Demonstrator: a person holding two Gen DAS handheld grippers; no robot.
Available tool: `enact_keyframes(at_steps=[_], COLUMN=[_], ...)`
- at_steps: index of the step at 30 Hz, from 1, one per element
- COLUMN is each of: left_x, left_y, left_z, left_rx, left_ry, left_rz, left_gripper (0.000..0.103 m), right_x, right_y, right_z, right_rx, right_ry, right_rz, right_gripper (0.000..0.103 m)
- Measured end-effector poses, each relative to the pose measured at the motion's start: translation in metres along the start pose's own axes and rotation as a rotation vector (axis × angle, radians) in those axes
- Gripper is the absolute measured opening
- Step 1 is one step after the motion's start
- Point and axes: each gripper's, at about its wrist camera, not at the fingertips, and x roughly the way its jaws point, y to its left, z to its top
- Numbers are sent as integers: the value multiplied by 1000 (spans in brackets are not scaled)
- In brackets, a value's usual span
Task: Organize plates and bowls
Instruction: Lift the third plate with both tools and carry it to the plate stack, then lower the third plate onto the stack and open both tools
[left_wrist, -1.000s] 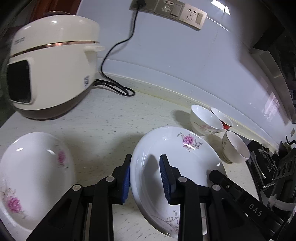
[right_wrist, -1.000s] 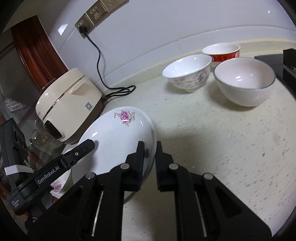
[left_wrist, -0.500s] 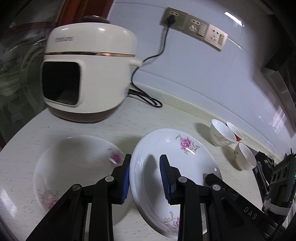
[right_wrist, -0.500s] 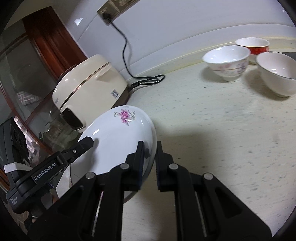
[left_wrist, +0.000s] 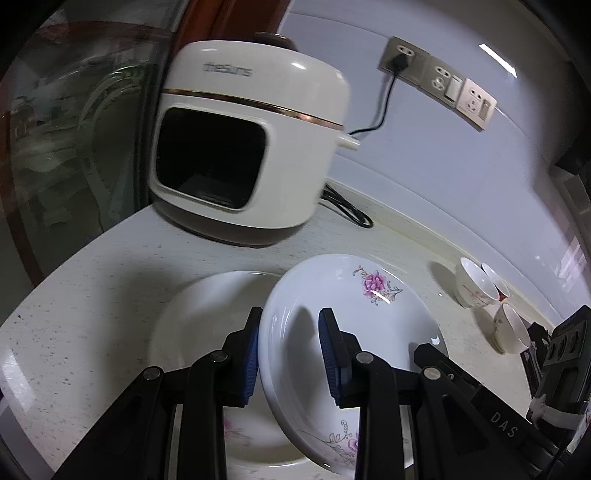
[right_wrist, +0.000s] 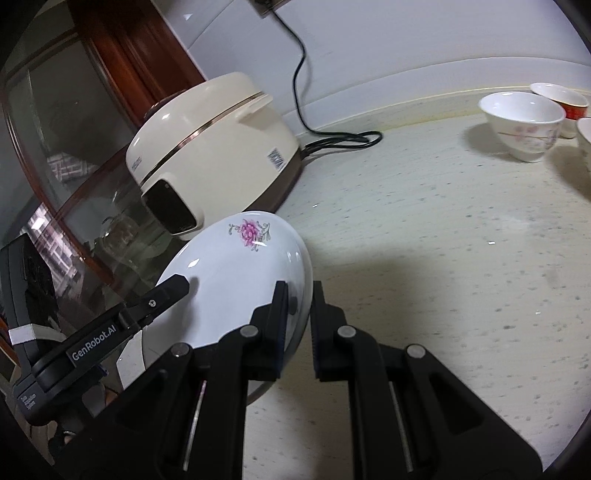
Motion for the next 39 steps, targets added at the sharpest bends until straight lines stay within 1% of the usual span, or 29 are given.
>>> enact_keyframes(at_steps=[9,14,16,19,23,26,30,39], left_x=[5,3,6,9,14,17,22,20], left_y=[35,46,55,63,65,61,59,60], left_z=[3,4,6,6,5,3,6,4], left_rx=[-69,-76,-100,-112,-112,-88,-93,-89], left_ry=[4,-8,0,-2,14,8,11,12], left_rz=[28,49,42,57,45,63,58,65], left_gripper=[31,34,34,34,34,34,34,35], right_x=[24,33,37,40,42,41,42,44], right_y=[29,42,49,59,57,55,55,53], right_z=[-4,-6,-7,-9,-8,-7,-6,-6], right_rx=[-49,-70,-94,-137,-117,-107,-96,-78], right_ry=[30,38,42,35,34,26,29,43], right_rz=[10,9,-8,-19,-15,-10,-11,-7], right_gripper=[15,15,15,15,15,15,15,15])
